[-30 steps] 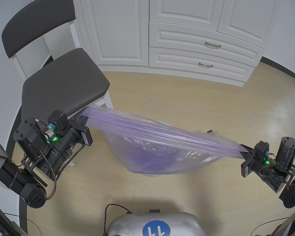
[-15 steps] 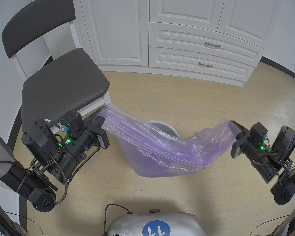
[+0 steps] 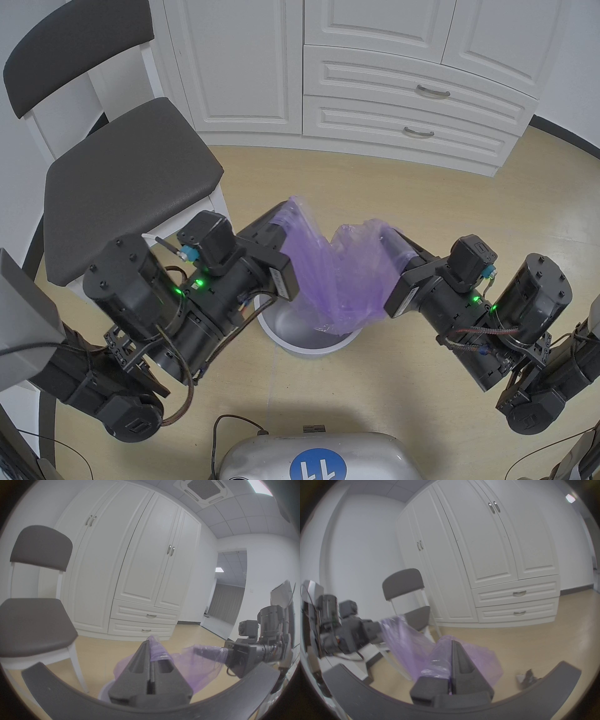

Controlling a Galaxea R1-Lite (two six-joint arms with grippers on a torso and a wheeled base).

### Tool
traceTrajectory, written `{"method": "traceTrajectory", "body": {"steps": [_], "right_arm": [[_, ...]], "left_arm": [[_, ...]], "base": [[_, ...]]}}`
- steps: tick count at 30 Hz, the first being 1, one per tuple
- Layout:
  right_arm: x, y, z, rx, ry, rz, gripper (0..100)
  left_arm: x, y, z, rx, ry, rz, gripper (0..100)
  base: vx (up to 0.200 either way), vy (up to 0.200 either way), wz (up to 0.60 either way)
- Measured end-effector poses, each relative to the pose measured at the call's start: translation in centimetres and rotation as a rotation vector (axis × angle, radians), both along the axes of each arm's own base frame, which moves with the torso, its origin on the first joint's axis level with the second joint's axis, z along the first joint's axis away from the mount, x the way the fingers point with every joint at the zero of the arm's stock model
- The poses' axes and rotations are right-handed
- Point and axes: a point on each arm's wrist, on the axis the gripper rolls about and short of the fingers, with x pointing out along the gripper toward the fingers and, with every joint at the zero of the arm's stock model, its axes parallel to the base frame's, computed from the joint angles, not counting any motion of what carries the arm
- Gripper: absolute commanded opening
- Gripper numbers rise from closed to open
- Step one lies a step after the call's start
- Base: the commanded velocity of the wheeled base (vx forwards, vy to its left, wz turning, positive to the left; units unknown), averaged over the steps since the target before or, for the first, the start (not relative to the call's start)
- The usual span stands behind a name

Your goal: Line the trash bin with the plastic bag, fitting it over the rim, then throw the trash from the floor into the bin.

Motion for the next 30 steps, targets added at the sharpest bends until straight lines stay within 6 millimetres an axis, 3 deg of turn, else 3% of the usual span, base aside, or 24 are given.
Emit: {"method": "traceTrajectory", "body": {"steps": [5, 14, 23, 30], "right_arm": [[-0.8, 1.6, 0.3, 0.047, 0.008, 0.066, 0], [-0.2, 2.6, -0.9, 0.044, 0.042, 0.079, 0], [2.2, 2.4, -2.9, 0.019, 0.090, 0.028, 0], [3.7, 1.8, -4.4, -0.019, 0.156, -0.005, 0]], "left_arm": [[0.2, -1.3, 0.0, -0.033, 0.011, 0.007, 0], [0.2, -2.0, -0.5, -0.024, 0.023, 0.009, 0], [0.4, -2.0, -1.4, -0.010, 0.048, 0.041, 0], [1.6, -2.1, -2.4, 0.002, 0.067, 0.059, 0]], "base": [[0.000, 0.000, 0.00], [0.000, 0.000, 0.00], [0.000, 0.000, 0.00], [0.000, 0.000, 0.00]]}}
